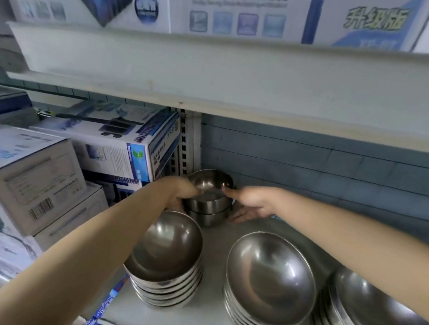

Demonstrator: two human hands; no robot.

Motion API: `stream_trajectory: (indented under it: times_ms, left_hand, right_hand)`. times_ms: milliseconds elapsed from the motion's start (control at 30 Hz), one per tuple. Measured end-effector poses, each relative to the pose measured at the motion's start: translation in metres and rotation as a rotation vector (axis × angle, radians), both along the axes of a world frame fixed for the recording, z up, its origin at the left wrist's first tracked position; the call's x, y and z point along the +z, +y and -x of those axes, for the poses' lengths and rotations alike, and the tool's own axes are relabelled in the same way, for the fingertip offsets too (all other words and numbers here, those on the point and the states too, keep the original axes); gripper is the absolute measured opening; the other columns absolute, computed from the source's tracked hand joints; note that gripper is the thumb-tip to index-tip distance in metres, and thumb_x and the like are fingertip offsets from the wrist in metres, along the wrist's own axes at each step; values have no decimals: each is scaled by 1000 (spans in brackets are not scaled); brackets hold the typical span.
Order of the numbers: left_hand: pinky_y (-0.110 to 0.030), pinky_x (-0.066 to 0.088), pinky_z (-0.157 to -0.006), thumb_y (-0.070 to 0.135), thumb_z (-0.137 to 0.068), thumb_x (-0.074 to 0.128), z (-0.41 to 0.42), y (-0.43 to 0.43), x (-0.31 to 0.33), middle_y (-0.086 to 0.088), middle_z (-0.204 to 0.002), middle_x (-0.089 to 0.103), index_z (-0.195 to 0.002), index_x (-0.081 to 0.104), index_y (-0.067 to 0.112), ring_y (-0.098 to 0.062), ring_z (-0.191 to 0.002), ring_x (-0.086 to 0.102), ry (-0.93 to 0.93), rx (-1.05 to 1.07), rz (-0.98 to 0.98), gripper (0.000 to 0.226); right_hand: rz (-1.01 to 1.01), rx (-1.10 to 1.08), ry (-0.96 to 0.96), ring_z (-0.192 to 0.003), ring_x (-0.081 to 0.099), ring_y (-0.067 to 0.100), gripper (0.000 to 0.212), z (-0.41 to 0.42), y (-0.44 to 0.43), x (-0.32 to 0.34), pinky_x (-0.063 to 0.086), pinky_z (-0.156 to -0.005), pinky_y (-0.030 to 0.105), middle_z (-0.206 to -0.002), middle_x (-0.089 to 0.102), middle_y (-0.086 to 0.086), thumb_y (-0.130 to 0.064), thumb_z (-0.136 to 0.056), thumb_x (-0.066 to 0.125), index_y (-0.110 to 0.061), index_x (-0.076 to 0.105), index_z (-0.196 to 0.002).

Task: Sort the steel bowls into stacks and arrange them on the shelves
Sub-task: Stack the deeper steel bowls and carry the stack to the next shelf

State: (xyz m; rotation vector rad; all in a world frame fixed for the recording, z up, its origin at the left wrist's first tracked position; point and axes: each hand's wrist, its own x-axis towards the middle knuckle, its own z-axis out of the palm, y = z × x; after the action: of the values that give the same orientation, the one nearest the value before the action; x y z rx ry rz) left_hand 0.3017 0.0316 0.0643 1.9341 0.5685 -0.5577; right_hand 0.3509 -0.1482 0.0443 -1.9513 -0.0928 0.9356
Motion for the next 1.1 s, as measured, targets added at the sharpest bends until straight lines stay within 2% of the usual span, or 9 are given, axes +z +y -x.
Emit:
stream_trajectory:
  times_ms: [167, 233, 367, 433, 500, 533, 700, 933, 1100]
  left_hand:
    - [-38, 60, -76, 10, -95, 58, 2, -12, 2, -14, -140, 50, -138, 48, 13, -32, -119, 54, -138, 2, -95, 45]
    - [-35, 62, -69, 9, -93, 59, 3, -17, 12, -11, -133, 53, -134, 49, 16, -28, -112, 57, -195, 22, -81, 42]
    - [-34, 59, -67, 11, -96, 52, 21, -42, 51, -10, -111, 56, -118, 51, 16, -28, -98, 61, -261, 126, 34, 22]
    - [-35, 57, -74, 17, -97, 48, 38, -60, 72, -13, -110, 55, -122, 45, 18, -29, -92, 64, -264, 150, 95, 25]
    - [-36, 55, -78, 28, -97, 48, 56, -80, 87, -7, -122, 48, -137, 33, 30, -31, -101, 63, -323, 124, 109, 42]
    - [-37, 55, -81, 32, -98, 47, 66, -91, 94, -2, -123, 43, -139, 30, 36, -31, -104, 63, -365, 111, 122, 45]
    - [-40, 54, -91, 44, -95, 50, 118, -151, 117, 9, -94, 48, -135, 36, 35, -27, -103, 65, -526, -9, 125, 43]
    - [-34, 57, -81, 50, -92, 51, 179, -260, 120, 10, -90, 55, -128, 39, 32, -24, -92, 69, -704, -96, 24, 41]
    - [-43, 53, -94, 74, -78, 52, 221, -329, 104, 12, -96, 60, -133, 38, 39, -20, -97, 67, -755, -236, 5, 67]
  right_hand:
    - [-70, -31, -70, -120, 59, 36, 42, 11, -11, 9, 49, -102, 40, -120, 54, 9, -40, -104, 45, -13, 44, -137]
    - [-81, -55, -123, -99, 61, 27, 33, 20, -22, 23, 51, -87, 34, -109, 55, 6, -42, -103, 47, -17, 49, -124]
    - [-186, -229, -223, -66, 47, 10, 20, 46, -50, 57, 33, -61, 25, -91, 52, 0, -45, -100, 52, -26, 52, -94]
    - [-318, -325, -212, -69, 52, 15, 15, 64, -67, 73, 44, -71, 31, -95, 52, 3, -44, -97, 56, -29, 54, -96]
    - [-423, -420, -207, -94, 60, 31, 22, 85, -86, 89, 50, -94, 45, -108, 53, 12, -45, -93, 61, -30, 54, -108]
    - [-463, -456, -213, -102, 60, 37, 25, 96, -97, 96, 51, -96, 49, -111, 53, 15, -44, -92, 63, -30, 54, -110]
    - [-526, -500, -346, -100, 66, 43, 16, 149, -163, 125, 57, -91, 50, -112, 56, 13, -40, -93, 64, -29, 61, -103]
    - [-489, -518, -457, -97, 72, 38, 28, 223, -274, 128, 57, -93, 48, -125, 60, 2, -43, -93, 62, -27, 63, -116]
    - [-495, -562, -487, -80, 72, 24, 25, 272, -351, 116, 60, -87, 46, -99, 66, -2, -41, -95, 60, -21, 64, -108]
